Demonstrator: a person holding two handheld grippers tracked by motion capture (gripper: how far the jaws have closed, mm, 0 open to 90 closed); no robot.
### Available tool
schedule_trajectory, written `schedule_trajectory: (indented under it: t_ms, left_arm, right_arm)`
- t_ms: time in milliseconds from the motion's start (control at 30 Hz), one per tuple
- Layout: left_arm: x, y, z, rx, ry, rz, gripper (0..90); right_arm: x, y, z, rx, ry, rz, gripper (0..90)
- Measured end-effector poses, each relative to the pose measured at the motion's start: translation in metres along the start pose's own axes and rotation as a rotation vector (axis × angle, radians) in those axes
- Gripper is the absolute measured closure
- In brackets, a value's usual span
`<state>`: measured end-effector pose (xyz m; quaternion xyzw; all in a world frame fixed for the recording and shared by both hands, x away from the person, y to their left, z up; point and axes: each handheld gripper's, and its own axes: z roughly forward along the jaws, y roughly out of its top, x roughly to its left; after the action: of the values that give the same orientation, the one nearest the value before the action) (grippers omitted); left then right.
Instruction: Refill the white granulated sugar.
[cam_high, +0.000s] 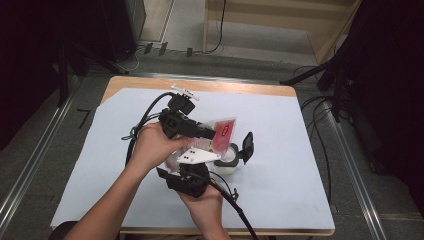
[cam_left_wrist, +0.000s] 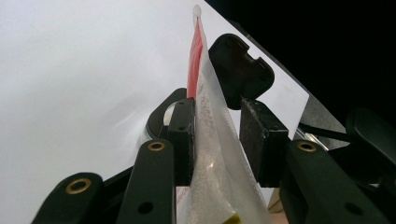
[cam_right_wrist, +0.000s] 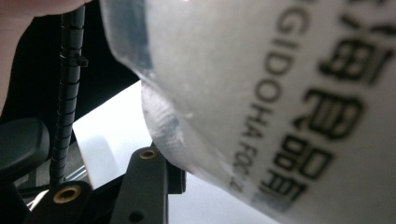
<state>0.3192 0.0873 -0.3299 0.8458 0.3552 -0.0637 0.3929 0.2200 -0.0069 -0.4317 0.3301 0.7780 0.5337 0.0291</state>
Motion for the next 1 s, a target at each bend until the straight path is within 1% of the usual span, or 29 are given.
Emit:
schedule_trajectory:
  t_ms: [133, 1000]
  left_arm:
    - [0.0, 0.0001, -0.0003, 0.002, 0.002, -0.002, 67.0]
    - [-0.0003, 0.0005, 0.0006, 0.0, 0.002, -0.008, 66.9]
  right_arm:
    - [0.0011, -0.0001, 0.0002, 0.001, -0.008, -0.013, 64.0]
    - [0.0007, 0.0, -0.0005, 0.002, -0.001, -0.007, 64.1]
